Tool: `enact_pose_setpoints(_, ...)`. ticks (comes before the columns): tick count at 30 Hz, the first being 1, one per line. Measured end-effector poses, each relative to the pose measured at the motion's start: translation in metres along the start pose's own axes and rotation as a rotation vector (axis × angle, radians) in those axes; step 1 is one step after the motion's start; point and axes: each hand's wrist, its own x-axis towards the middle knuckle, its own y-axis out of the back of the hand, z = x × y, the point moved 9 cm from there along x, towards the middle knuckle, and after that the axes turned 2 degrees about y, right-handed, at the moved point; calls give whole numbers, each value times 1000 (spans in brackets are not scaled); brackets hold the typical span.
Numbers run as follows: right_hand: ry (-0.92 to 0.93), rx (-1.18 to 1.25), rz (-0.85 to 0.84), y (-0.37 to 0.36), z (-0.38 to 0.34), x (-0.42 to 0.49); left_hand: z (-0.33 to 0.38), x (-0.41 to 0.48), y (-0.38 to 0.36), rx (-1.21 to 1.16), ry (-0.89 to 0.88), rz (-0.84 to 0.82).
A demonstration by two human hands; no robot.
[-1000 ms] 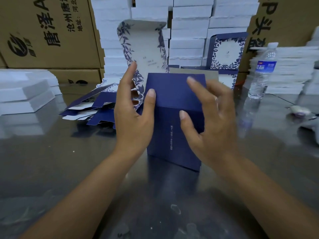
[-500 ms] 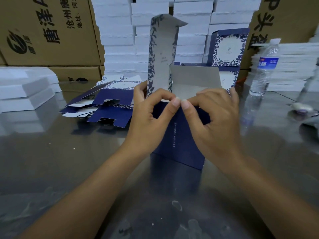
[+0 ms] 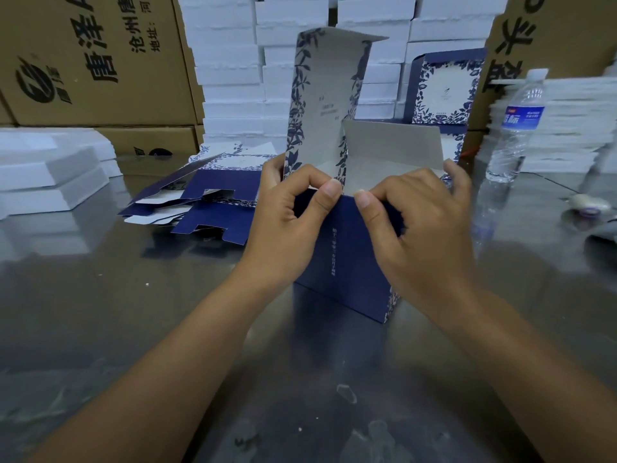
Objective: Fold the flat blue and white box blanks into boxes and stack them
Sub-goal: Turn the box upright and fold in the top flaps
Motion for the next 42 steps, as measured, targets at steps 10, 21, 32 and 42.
enact_pose_setpoints(10, 60, 77, 37, 2, -1, 2, -9, 3, 10, 24, 22, 38)
enact_pose_setpoints(21, 98, 92, 51, 4, -1, 1, -16, 6, 20, 39, 30, 126)
enact_pose_setpoints(32, 151, 135, 75, 8, -4, 2, -17, 0, 28, 92, 15, 253)
enact_pose_setpoints(42, 161, 163, 91, 10, -4, 3, -15, -1, 32, 115, 7, 301)
